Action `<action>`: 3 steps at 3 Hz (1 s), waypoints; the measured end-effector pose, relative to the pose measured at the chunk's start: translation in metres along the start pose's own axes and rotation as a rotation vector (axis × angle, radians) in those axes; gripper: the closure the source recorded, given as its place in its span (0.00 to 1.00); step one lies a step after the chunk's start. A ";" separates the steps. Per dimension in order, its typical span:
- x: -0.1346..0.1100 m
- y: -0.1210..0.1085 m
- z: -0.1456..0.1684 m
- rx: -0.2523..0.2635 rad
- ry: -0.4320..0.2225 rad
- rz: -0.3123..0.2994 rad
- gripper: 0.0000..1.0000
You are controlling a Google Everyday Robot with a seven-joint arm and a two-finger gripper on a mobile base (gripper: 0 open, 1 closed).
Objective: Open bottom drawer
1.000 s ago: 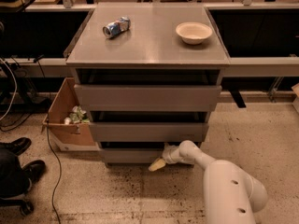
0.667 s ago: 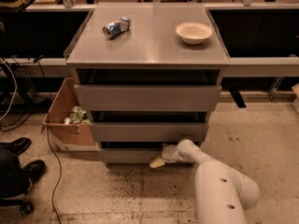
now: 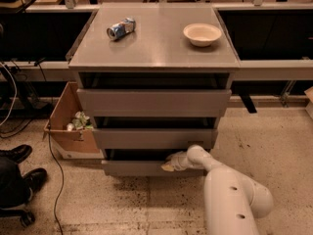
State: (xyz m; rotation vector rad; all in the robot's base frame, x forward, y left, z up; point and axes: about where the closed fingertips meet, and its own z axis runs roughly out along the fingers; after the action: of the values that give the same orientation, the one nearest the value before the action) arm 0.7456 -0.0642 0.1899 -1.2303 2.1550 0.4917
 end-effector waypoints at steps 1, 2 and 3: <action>-0.003 -0.001 -0.005 0.000 0.000 0.000 0.70; -0.001 0.001 -0.006 -0.002 0.003 0.002 0.47; 0.011 0.018 -0.012 -0.026 0.028 0.020 0.23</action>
Offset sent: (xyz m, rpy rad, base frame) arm -0.1586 -0.0241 -0.0104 -0.0607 0.2684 0.0266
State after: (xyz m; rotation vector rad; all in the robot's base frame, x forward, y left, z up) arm 0.7215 -0.0692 0.1916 -1.2379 2.1926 0.5154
